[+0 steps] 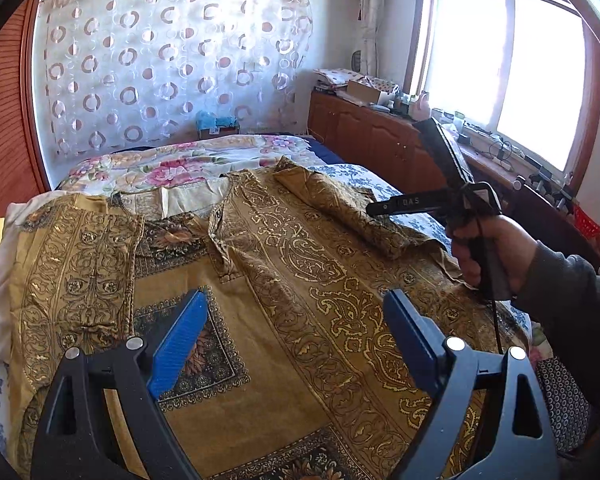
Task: Fold small clothes
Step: 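Grasp the sleeve with the right gripper and fold it across the shirt body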
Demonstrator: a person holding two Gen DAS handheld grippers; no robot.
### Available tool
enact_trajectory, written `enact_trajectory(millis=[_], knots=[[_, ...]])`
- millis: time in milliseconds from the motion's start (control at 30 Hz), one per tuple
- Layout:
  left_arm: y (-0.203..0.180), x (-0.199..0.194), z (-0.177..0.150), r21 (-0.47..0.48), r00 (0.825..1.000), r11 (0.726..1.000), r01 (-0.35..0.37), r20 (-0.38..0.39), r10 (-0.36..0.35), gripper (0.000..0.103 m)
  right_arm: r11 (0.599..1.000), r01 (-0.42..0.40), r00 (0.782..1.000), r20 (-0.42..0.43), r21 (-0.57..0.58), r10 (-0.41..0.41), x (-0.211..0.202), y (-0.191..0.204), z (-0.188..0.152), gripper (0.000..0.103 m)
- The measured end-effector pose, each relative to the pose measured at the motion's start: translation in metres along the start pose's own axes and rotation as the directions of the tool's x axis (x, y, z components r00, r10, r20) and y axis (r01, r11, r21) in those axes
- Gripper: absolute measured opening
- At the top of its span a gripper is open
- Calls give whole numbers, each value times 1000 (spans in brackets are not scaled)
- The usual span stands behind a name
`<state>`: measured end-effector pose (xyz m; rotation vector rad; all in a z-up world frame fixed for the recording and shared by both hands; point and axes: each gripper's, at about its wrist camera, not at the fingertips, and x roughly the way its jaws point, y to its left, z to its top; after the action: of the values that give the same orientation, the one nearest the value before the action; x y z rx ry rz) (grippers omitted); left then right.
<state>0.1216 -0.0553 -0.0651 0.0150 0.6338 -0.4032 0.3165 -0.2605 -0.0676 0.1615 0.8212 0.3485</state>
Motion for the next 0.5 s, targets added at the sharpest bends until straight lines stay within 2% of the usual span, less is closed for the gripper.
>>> enact_trajectory(millis=[67, 267, 367, 500], knots=[[0, 0, -2, 2, 1000, 1000, -2, -2, 2, 90, 1000, 1, 1000, 12, -30, -1, 1, 5, 4, 10], [7, -3, -6, -20, 1000, 1000, -9, 5, 9, 90, 990, -55, 989, 127, -133, 72, -27, 36, 5, 9], [12, -3, -7, -37, 1000, 999, -8, 3, 8, 90, 975, 14, 986, 166, -220, 23, -38, 64, 2, 9], [14, -4, -8, -37, 1000, 999, -11, 0, 11, 90, 968, 24, 987, 158, -249, 16, -33, 77, 2, 9]])
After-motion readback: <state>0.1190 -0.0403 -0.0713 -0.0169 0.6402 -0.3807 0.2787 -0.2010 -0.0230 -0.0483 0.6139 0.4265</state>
